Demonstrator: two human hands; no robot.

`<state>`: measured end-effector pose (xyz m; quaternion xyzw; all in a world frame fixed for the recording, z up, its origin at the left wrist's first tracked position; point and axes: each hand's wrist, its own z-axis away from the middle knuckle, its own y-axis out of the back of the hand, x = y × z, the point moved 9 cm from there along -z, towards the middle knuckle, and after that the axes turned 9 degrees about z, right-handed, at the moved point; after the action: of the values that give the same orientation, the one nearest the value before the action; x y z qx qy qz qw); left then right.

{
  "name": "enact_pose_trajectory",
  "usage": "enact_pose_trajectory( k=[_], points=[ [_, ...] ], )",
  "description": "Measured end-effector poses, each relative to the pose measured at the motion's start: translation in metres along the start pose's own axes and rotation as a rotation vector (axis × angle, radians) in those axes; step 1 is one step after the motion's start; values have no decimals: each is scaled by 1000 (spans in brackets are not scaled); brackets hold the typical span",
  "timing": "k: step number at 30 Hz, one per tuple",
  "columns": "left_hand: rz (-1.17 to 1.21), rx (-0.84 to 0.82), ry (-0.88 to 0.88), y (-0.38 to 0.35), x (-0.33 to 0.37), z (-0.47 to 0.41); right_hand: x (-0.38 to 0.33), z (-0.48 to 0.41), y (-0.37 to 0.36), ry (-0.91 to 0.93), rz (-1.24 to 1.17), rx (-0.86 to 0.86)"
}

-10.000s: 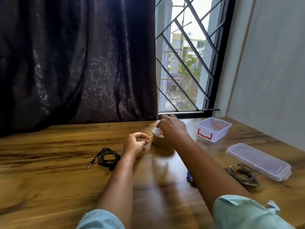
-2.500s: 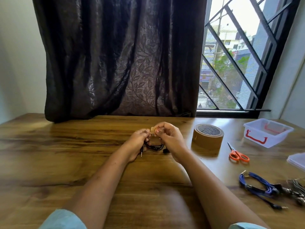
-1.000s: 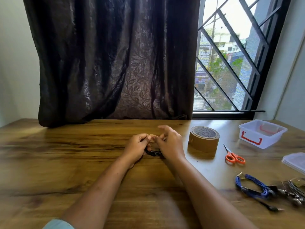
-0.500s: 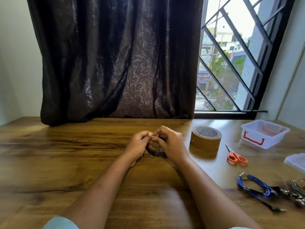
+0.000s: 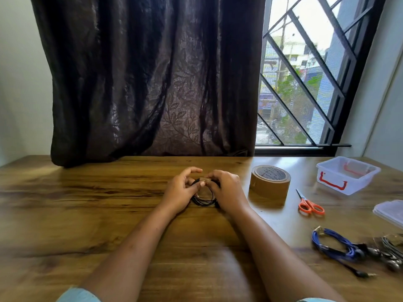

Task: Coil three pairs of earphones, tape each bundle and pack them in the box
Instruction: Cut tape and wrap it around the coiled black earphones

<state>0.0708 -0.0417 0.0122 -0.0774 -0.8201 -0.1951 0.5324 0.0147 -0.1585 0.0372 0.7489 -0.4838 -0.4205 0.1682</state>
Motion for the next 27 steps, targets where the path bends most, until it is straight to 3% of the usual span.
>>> enact_pose_trajectory(
  k=[4, 14, 18, 27],
  points=[
    [-110, 31, -103, 1, 12, 1, -1, -1, -5, 31, 14, -33],
    [-235, 41, -198, 0, 25, 4, 7, 0, -22, -140, -237, -176],
    [-146, 34, -166, -1, 24, 5, 9, 2, -19, -204, -305, -186],
    [-167, -1, -281, -2, 37, 9, -1, 5, -11, -129, -182, -214]
  ],
)
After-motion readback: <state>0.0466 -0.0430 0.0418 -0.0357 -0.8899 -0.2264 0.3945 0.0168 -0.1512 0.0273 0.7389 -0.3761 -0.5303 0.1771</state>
